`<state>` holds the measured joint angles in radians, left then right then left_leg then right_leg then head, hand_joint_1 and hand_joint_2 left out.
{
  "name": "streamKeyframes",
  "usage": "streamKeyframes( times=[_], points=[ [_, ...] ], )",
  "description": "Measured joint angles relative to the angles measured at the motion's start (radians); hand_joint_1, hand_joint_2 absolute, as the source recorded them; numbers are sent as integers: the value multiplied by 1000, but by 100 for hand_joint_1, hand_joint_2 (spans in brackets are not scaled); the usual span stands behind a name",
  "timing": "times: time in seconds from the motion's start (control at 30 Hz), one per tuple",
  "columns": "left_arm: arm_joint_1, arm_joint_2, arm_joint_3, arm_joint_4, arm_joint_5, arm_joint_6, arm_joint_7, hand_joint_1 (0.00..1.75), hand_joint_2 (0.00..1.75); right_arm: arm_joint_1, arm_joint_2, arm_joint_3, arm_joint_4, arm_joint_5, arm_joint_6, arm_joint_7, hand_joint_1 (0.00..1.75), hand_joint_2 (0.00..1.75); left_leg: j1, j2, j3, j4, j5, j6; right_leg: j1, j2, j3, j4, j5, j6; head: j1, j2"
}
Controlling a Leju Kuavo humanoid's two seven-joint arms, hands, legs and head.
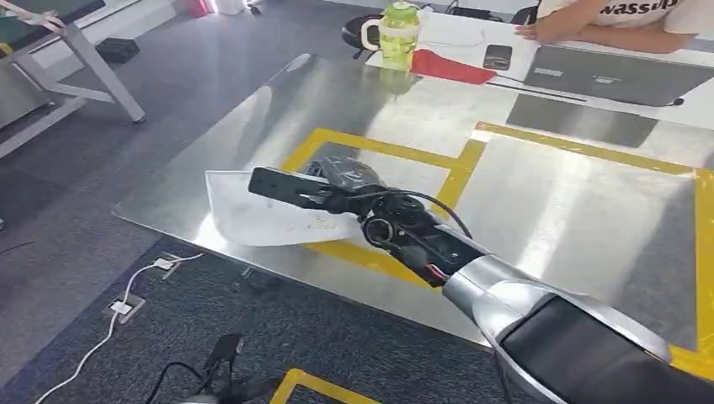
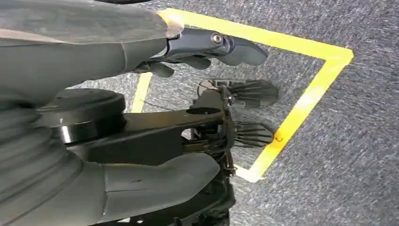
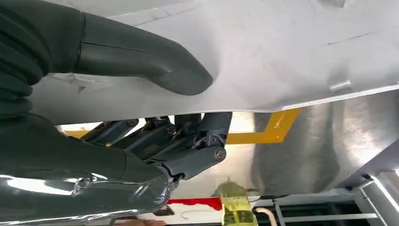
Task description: Take the parts from the cabinet and place them on the table.
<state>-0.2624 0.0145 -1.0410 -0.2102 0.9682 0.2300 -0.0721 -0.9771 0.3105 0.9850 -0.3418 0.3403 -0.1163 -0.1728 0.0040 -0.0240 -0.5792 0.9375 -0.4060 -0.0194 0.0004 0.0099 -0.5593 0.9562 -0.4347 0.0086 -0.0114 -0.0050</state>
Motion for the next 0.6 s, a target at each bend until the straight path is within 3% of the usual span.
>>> streamKeyframes(
  times=[0.3,0.4,0.47,0.5,0.57,0.6],
  points=[
    [0,3,0,0,0,0,0,0,175,0,2,0,0,7,2,0,175,175,-2,0,-4,10,-6,9,-2,0,1,-1,0,5,-4,0],
    [0,5,0,0,0,0,0,0,175,0,6,0,0,8,2,0,175,175,-4,0,-4,10,-8,14,-3,0,4,-7,1,12,-3,0],
    [0,4,0,0,0,0,0,0,175,0,8,0,-2,8,2,0,175,175,8,4,15,-18,1,23,-1,-2,4,8,-13,20,-3,0],
    [-1,4,0,0,0,0,0,0,175,-1,8,0,-3,8,1,0,175,175,9,4,20,-22,2,26,-1,-3,-18,57,-45,22,1,0],
    [0,4,0,0,0,0,0,0,175,1,8,0,-4,8,2,1,175,175,10,4,24,-22,-1,30,-4,-2,-100,228,-119,28,5,0],
    [0,4,0,0,0,0,0,0,175,6,8,0,-4,8,2,3,175,175,10,3,24,-22,-2,30,-7,-2,-143,306,-141,30,5,0]
  ],
)
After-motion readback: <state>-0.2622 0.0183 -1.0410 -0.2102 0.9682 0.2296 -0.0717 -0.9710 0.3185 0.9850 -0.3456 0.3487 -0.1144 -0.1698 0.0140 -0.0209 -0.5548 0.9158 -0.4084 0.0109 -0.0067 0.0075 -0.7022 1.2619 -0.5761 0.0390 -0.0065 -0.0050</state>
